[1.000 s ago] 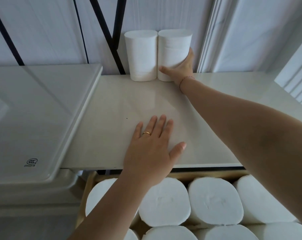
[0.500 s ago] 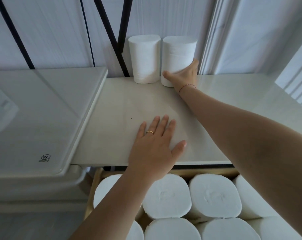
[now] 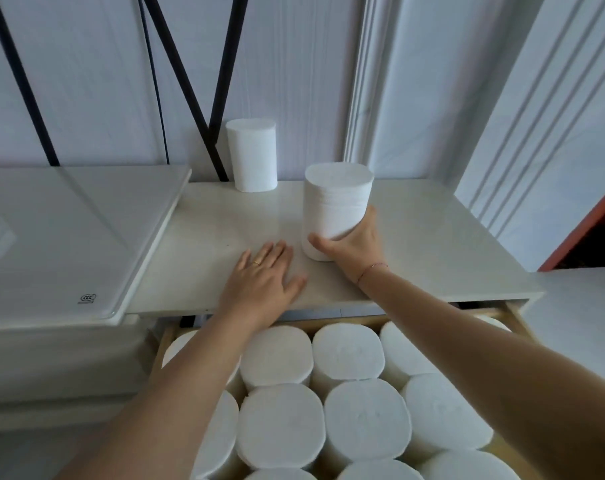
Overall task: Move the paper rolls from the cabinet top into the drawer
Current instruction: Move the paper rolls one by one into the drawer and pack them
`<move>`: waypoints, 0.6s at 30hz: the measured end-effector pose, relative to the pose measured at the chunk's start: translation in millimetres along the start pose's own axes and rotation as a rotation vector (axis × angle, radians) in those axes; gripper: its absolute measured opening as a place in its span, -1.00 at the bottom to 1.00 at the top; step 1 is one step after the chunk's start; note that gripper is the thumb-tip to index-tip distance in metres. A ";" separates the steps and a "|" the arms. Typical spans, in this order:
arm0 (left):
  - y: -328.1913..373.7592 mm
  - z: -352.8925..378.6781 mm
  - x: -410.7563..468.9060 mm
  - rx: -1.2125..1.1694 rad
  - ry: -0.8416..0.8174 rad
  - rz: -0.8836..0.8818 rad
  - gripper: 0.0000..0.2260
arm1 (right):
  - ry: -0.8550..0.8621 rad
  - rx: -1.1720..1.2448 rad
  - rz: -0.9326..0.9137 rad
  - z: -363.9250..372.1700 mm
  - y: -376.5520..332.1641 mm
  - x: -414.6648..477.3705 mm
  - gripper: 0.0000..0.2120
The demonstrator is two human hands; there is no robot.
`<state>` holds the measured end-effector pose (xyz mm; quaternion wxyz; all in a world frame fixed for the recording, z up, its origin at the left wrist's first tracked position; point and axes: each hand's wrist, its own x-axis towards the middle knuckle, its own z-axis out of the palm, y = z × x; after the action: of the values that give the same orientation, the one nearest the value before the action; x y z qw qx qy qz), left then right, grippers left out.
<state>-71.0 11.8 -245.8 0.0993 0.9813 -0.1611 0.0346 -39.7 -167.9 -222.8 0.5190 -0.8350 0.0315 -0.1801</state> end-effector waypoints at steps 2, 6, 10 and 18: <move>1.6 -1.8 -0.1 0.002 -0.004 -0.001 -0.42 | 0.002 0.005 0.009 -13.4 -0.3 -17.9 -0.16; 10.2 -4.7 -7.8 -0.002 -0.010 -0.033 -0.44 | 0.013 0.032 0.008 -36.5 1.9 -50.8 -0.21; 33.7 -7.1 -31.3 -0.128 -0.036 0.019 -0.24 | -0.006 0.046 0.001 -60.5 4.9 -81.7 -0.18; 111.8 2.9 -89.7 -0.793 -0.074 0.206 -0.23 | -0.170 0.022 -0.016 -123.7 21.8 -134.6 -0.03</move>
<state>-191.8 -64.8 -237.0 0.4602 0.8462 -0.2630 -0.0557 -203.7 -251.5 -229.0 0.5274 -0.8418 -0.0213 -0.1131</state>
